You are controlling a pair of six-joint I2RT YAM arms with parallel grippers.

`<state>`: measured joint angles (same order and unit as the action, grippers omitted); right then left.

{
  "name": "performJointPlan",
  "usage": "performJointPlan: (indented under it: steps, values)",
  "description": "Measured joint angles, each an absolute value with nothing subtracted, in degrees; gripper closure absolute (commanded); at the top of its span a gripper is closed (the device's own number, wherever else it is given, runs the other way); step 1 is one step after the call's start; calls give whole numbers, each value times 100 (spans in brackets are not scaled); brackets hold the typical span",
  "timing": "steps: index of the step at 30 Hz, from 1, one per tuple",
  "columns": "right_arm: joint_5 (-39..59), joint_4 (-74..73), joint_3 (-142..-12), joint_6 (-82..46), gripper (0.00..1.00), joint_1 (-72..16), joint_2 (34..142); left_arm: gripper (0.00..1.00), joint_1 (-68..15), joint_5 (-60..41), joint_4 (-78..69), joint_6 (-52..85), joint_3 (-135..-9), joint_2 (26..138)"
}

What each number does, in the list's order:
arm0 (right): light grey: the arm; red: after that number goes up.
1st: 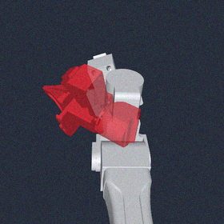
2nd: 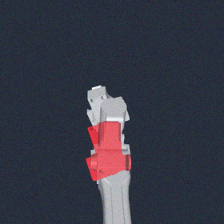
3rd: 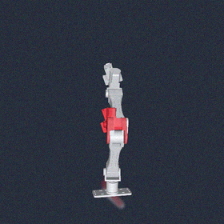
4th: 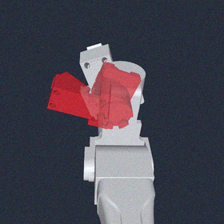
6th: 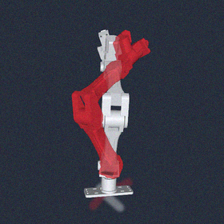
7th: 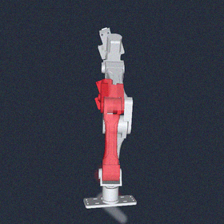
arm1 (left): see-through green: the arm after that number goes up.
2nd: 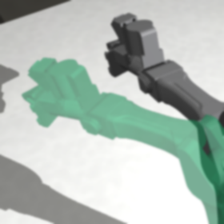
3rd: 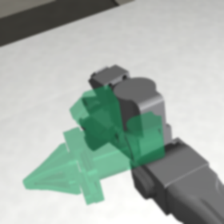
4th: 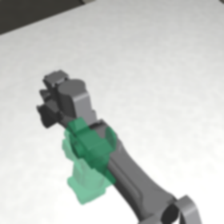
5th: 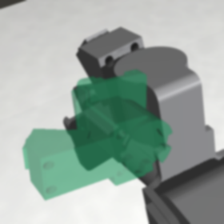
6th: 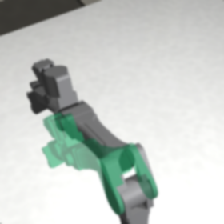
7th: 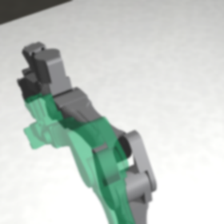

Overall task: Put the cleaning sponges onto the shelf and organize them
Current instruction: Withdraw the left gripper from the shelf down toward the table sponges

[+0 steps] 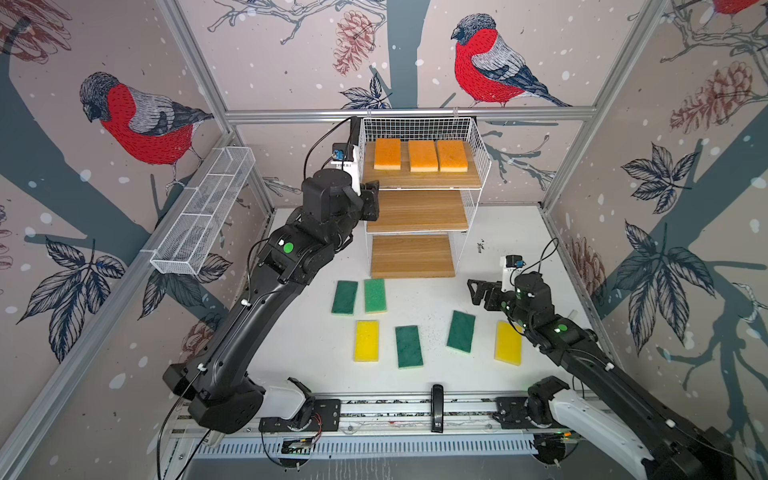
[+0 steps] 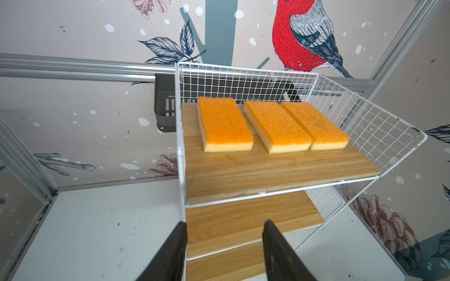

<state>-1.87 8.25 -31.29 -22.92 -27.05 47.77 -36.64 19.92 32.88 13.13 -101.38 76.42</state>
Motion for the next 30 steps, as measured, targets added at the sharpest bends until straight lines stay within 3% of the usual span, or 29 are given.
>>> performJointPlan:
  steps: [12, 30]
  values:
    - [-740, 1168, -3406, -2558, 0, -2755, 5113, 33, -3664, 2615, 3247, 1492, -7566, 6281]
    - [-1494, 1374, -3179, -3013, 1, -2744, 5231, 18, -3664, 3175, 2585, 2727, -4519, 5406]
